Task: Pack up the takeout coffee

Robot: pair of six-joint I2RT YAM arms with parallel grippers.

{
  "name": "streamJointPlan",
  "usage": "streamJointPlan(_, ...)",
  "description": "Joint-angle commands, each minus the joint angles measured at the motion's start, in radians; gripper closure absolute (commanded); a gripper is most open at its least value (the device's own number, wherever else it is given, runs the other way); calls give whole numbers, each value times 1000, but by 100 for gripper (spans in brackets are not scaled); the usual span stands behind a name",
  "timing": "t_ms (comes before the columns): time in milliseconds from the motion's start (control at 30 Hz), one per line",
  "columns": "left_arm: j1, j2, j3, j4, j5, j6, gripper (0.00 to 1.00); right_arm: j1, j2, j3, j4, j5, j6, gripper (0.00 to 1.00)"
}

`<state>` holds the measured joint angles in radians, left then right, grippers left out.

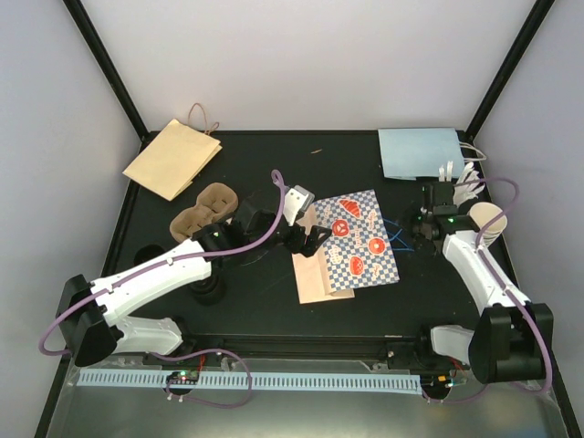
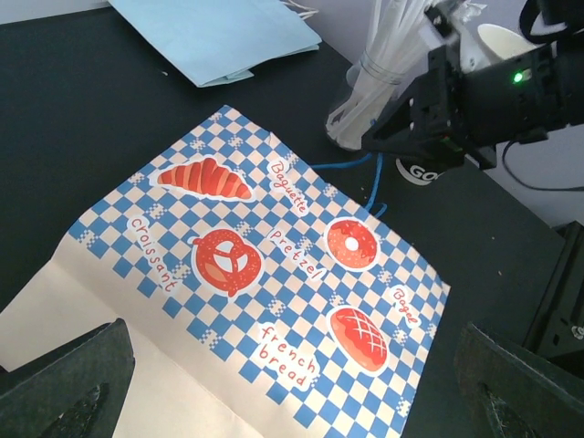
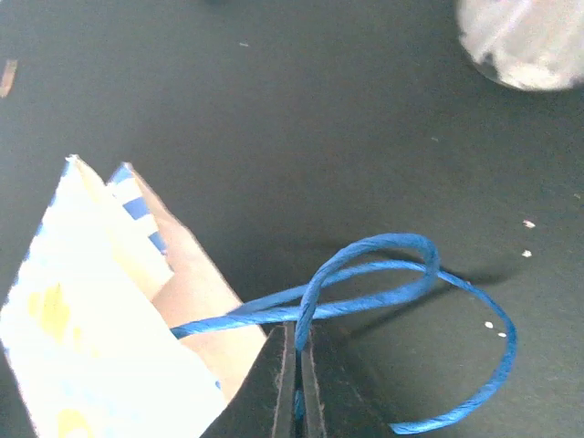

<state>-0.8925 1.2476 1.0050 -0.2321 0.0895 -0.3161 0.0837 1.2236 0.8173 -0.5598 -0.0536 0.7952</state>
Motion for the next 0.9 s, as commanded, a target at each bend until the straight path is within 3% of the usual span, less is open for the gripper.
streamJointPlan(0, -4, -8, 11, 5, 0, 26, 1, 15, -68, 70, -8, -110, -20, 99)
streamJointPlan(333, -39, 98, 102, 29, 86, 46, 3, 178, -226, 190, -20, -168, 91, 96)
streamJointPlan(567, -49, 152, 159, 69, 85, 45, 7, 305, -241, 219, -1, -111, 148, 94)
streamJointPlan(867, -57, 201, 184, 134, 70, 61, 30, 392, -228, 200, 52, -96, 160, 94)
